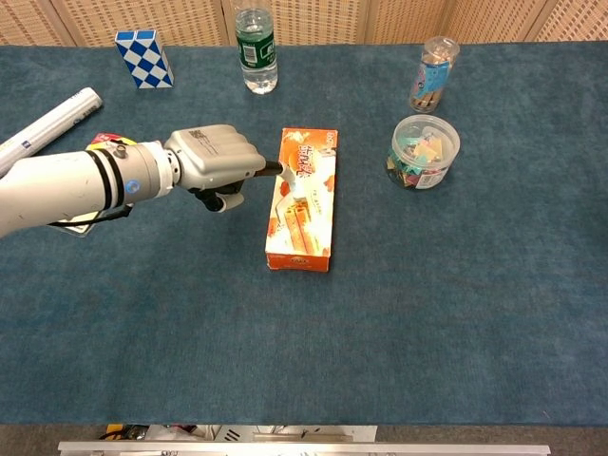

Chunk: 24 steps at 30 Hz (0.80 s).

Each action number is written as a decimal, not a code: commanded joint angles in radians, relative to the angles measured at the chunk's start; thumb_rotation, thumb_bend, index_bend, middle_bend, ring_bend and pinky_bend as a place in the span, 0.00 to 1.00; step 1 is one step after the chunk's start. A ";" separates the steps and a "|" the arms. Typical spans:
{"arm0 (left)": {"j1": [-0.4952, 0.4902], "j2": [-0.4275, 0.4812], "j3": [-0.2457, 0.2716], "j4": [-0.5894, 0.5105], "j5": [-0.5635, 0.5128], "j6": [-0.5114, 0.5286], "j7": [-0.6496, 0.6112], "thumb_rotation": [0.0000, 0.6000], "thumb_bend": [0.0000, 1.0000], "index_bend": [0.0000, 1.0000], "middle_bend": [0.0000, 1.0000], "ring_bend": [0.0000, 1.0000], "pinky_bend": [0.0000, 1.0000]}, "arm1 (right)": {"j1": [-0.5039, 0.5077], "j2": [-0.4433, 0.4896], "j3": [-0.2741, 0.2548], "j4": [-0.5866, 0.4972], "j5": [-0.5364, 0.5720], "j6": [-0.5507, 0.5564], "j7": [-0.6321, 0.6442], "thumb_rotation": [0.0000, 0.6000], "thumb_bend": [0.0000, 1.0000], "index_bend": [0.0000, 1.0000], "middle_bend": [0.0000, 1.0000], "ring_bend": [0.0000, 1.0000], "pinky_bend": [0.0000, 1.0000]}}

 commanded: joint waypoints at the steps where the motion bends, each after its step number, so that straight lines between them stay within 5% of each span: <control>1: -0.002 -0.007 0.003 0.007 -0.003 -0.004 0.006 1.00 0.68 0.12 0.97 1.00 1.00 | 0.000 -0.001 0.000 0.002 0.001 -0.001 0.000 1.00 0.80 0.54 0.82 0.94 1.00; 17: 0.041 0.057 -0.008 -0.044 0.028 0.072 -0.039 1.00 0.67 0.11 0.93 0.99 0.99 | -0.003 0.005 0.003 0.005 0.002 0.001 0.007 1.00 0.80 0.54 0.82 0.94 1.00; 21: 0.100 0.100 -0.004 -0.075 0.068 0.153 -0.088 1.00 0.67 0.07 0.81 0.87 0.91 | -0.007 0.008 0.001 0.013 0.009 -0.002 0.017 1.00 0.78 0.54 0.82 0.94 1.00; 24: 0.157 0.134 0.004 -0.093 0.098 0.228 -0.131 1.00 0.65 0.06 0.68 0.72 0.85 | -0.011 0.016 -0.002 0.019 0.021 -0.011 0.024 1.00 0.67 0.54 0.82 0.91 1.00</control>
